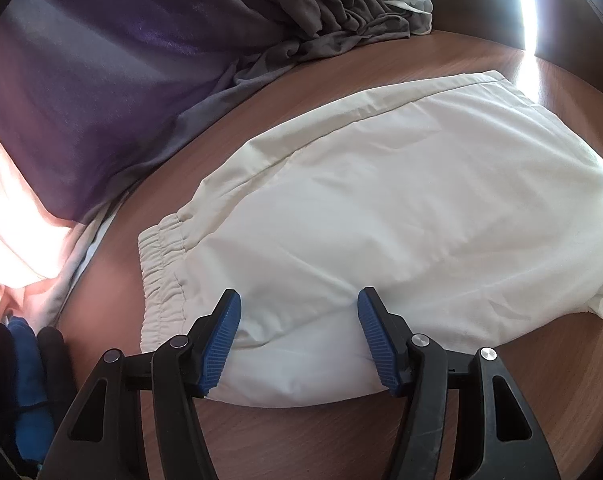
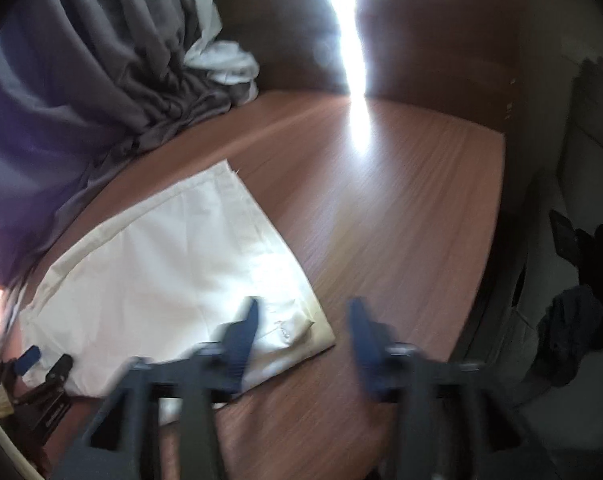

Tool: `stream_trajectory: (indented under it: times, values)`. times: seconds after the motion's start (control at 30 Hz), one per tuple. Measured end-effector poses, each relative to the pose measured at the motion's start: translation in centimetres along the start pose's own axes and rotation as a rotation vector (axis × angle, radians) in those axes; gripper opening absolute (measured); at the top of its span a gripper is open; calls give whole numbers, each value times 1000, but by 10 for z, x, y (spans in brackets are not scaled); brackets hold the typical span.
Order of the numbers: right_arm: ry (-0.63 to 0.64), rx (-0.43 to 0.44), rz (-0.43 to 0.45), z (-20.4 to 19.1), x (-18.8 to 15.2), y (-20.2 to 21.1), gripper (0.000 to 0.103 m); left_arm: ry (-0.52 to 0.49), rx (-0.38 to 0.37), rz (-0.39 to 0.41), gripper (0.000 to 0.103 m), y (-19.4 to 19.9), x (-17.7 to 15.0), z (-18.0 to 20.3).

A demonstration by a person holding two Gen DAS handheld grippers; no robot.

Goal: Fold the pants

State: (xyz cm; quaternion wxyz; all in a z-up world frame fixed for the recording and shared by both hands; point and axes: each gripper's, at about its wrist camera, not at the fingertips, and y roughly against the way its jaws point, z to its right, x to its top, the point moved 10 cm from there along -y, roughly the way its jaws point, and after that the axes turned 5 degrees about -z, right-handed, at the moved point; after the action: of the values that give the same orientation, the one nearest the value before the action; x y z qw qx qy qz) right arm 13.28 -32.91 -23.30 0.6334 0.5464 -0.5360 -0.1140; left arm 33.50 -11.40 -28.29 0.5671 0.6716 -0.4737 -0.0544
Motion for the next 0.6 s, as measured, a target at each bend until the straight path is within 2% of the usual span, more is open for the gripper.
stream_trajectory:
  times: [0.07,0.27,0.6]
  values:
    - [-11,9,-5,1,-3,-2,53,-1,-1,-2,60,0,0,1]
    - [-96,64,-92,6,-18,-20,52,-12,10,-7,60,0,-1,0]
    - [-91,76,-91,6,-15,-23,44,101,-50,-101,60,6,-19,-5]
